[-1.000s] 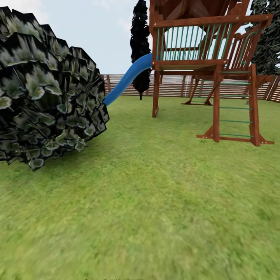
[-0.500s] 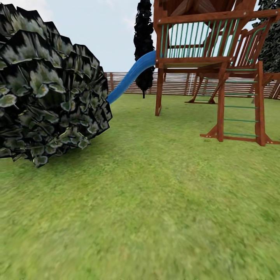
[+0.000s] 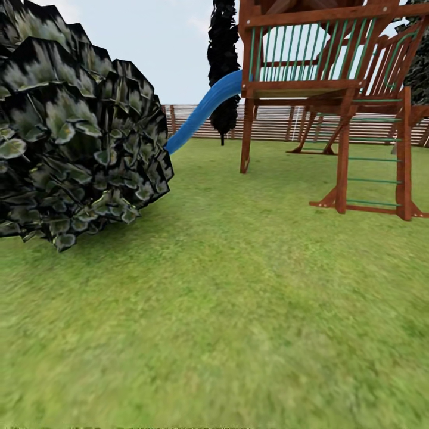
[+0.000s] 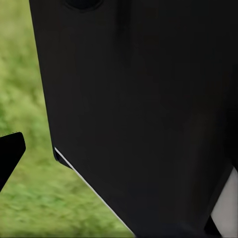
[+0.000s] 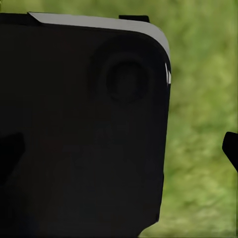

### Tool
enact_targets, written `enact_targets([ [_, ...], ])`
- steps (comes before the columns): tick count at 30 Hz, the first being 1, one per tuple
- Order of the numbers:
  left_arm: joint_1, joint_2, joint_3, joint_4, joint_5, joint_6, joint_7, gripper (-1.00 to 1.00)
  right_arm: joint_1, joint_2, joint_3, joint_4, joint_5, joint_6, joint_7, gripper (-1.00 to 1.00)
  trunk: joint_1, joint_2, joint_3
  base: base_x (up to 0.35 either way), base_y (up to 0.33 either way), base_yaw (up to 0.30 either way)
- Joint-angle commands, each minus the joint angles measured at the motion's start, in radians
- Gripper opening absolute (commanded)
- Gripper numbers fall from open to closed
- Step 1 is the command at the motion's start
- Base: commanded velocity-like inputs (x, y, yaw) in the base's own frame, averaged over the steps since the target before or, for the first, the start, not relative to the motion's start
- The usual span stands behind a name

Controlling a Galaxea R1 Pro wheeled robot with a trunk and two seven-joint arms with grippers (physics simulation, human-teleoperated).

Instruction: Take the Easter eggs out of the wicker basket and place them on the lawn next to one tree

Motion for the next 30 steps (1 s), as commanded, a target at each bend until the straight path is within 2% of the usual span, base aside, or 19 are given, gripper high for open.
enact_targets([
  [1, 0.000, 0.000, 0.001, -0.002, 0.000, 0.001, -0.001, 1.00, 0.000, 0.000, 0.000, 0.001, 0.001, -0.003, 0.001, 1.00, 0.000, 0.000, -0.002, 0.000, 0.000, 0.134],
  [30, 0.000, 0.000, 0.001, -0.001, 0.001, 0.001, -0.001, 1.00, 0.000, 0.000, 0.001, 0.000, 0.002, -0.005, 0.001, 1.00, 0.000, 0.000, -0.042, 0.000, 0.000, 0.181],
])
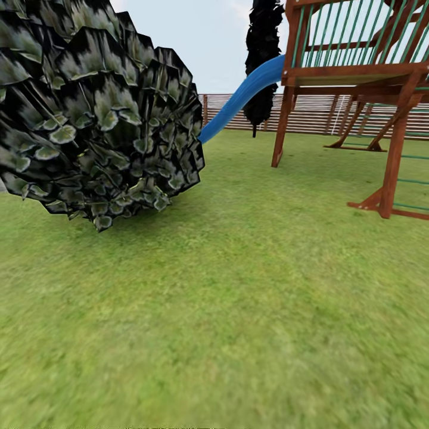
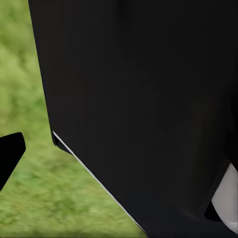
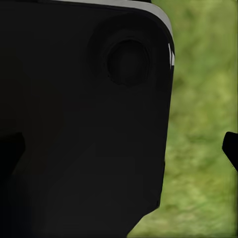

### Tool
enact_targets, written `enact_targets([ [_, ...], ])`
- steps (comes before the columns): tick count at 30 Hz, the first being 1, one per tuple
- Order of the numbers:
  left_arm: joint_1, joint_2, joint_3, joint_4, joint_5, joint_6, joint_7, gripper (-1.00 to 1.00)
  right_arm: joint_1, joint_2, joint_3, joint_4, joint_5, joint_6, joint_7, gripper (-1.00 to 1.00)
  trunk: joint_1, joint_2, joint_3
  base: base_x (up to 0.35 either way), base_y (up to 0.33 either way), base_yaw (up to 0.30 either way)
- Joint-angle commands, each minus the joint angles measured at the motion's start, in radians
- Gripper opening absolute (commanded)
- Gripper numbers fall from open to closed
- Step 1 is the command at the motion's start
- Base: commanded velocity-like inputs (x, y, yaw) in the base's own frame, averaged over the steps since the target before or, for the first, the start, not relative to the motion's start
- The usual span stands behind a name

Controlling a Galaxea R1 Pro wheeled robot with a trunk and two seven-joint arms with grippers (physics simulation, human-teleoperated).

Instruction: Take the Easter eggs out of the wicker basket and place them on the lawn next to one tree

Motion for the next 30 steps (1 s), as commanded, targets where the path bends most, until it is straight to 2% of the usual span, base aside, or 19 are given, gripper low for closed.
enact_targets([
  [1, 0.000, 0.000, 0.001, -0.002, 0.001, 0.001, -0.001, 1.00, 0.000, 0.000, 0.000, 0.000, 0.000, -0.003, 0.001, 1.00, 0.000, 0.000, -0.001, 0.000, 0.000, 0.099],
  [20, 0.000, 0.001, 0.001, -0.002, 0.001, 0.001, 0.000, 1.00, 0.000, -0.001, 0.005, 0.002, 0.002, -0.002, 0.019, 1.00, 0.000, 0.000, -0.003, 0.000, 0.000, 0.010],
  [21, 0.000, 0.001, 0.001, -0.002, 0.001, 0.002, 0.001, 1.00, 0.000, -0.001, 0.042, 0.001, 0.034, -0.003, 0.044, 1.00, 0.000, 0.000, -0.003, 0.000, 0.000, 0.000],
  [22, 0.000, 0.001, 0.001, -0.002, 0.002, 0.002, 0.001, 1.00, 0.000, -0.001, 0.061, 0.000, 0.050, -0.004, 0.050, 1.00, 0.000, 0.000, -0.003, 0.000, 0.000, 0.000],
  [30, 0.000, 0.001, 0.001, -0.003, 0.004, 0.002, 0.001, 1.00, 0.000, -0.001, 0.066, 0.000, 0.054, -0.004, 0.052, 1.00, 0.000, 0.000, -0.003, 0.000, 0.000, 0.000],
])
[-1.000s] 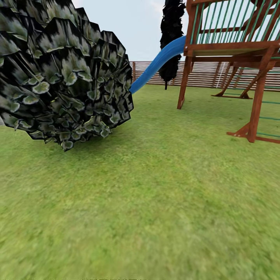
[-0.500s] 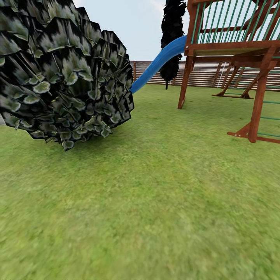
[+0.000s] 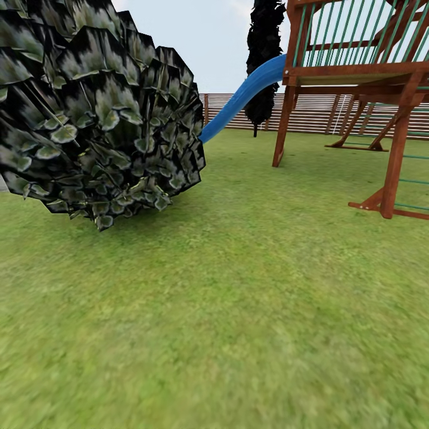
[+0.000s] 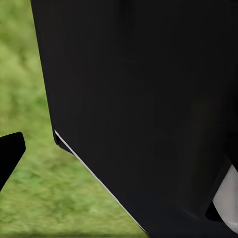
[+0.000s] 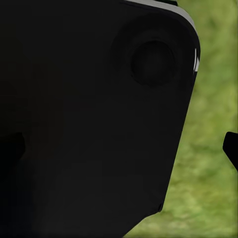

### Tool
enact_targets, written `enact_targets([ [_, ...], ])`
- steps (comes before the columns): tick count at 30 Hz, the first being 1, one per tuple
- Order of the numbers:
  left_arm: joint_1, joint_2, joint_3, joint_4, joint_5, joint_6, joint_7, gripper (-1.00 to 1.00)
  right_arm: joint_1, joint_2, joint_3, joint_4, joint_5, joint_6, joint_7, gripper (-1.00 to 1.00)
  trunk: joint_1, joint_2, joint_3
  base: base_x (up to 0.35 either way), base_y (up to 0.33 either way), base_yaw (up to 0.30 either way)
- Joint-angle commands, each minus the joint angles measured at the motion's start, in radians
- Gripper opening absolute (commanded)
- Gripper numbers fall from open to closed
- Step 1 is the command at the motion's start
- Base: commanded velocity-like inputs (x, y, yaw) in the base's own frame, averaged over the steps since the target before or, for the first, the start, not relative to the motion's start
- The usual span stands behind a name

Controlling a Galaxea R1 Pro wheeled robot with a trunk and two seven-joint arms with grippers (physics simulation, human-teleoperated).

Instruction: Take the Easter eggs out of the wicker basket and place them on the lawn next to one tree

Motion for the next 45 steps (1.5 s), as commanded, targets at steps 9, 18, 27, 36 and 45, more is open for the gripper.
enact_targets([
  [9, 0.000, 0.000, 0.002, -0.009, 0.001, -0.008, 0.003, 1.00, 0.000, 0.000, -0.001, -0.002, 0.002, -0.003, -0.002, 1.00, 0.000, 0.000, -0.001, 0.000, 0.000, 0.000],
  [18, 0.000, 0.000, 0.002, -0.010, 0.001, -0.008, 0.002, 1.00, 0.000, 0.000, -0.001, -0.004, 0.000, -0.001, 0.000, 1.00, 0.000, 0.000, -0.001, 0.000, 0.000, 0.000],
  [27, 0.000, 0.000, 0.001, -0.008, 0.000, -0.008, 0.000, 1.00, 0.000, 0.000, 0.004, -0.003, 0.003, -0.001, 0.000, 1.00, 0.000, 0.000, -0.001, 0.000, 0.000, 0.000],
  [36, 0.000, 0.000, 0.002, -0.006, 0.000, -0.008, -0.001, 1.00, 0.000, 0.000, 0.007, -0.004, 0.007, -0.006, 0.001, 1.00, 0.000, 0.000, -0.001, 0.000, 0.000, 0.000],
  [45, 0.000, 0.000, 0.001, -0.006, 0.000, -0.008, -0.001, 1.00, 0.000, 0.005, 0.001, -0.006, 0.000, -0.018, 0.000, 1.00, 0.000, 0.000, -0.001, 0.000, 0.000, 0.000],
])
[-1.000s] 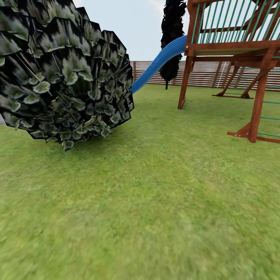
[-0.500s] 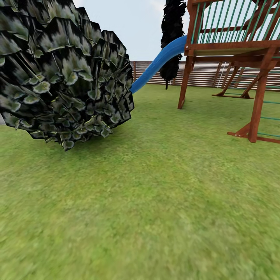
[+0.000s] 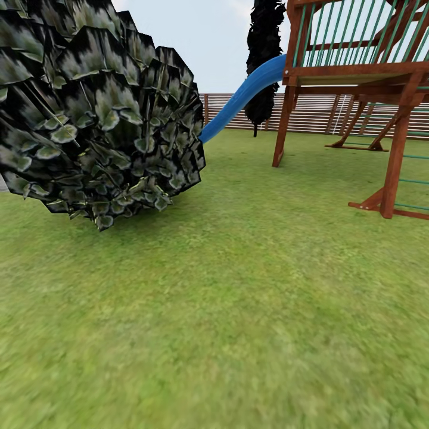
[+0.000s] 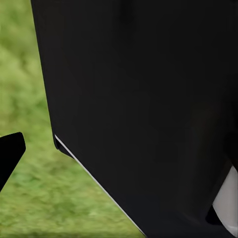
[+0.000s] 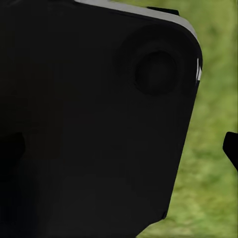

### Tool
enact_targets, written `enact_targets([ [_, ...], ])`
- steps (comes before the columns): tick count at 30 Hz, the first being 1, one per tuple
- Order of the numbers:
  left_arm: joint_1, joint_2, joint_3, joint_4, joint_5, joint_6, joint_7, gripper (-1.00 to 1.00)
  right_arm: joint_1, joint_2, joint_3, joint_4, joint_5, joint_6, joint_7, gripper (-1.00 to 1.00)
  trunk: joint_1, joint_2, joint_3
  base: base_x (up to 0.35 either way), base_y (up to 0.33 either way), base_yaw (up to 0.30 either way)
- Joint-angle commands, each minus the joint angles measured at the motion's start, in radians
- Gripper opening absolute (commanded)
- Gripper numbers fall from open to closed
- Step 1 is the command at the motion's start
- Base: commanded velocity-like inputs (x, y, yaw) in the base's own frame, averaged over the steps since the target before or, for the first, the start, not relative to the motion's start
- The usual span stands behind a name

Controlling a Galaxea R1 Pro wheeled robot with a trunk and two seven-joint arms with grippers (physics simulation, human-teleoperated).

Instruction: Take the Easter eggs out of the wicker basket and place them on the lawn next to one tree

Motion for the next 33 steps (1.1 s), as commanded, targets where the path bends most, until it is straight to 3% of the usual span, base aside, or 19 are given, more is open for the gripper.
enact_targets([
  [1, 0.000, 0.000, 0.000, -0.001, 0.001, 0.000, -0.001, 1.00, 0.000, -0.001, 0.006, 0.001, 0.005, -0.003, 0.000, 1.00, 0.000, 0.000, -0.001, 0.000, 0.000, -0.027],
  [18, 0.000, 0.000, 0.000, -0.001, 0.001, 0.000, -0.002, 1.00, 0.000, -0.003, 0.004, 0.001, 0.004, -0.002, 0.001, 1.00, 0.000, 0.000, -0.001, 0.065, 0.008, -0.248],
  [33, 0.000, 0.000, 0.000, -0.001, -0.001, 0.001, -0.002, 1.00, 0.000, -0.001, 0.005, 0.001, 0.005, -0.002, 0.000, 1.00, 0.000, 0.000, -0.001, 0.282, 0.133, -0.020],
])
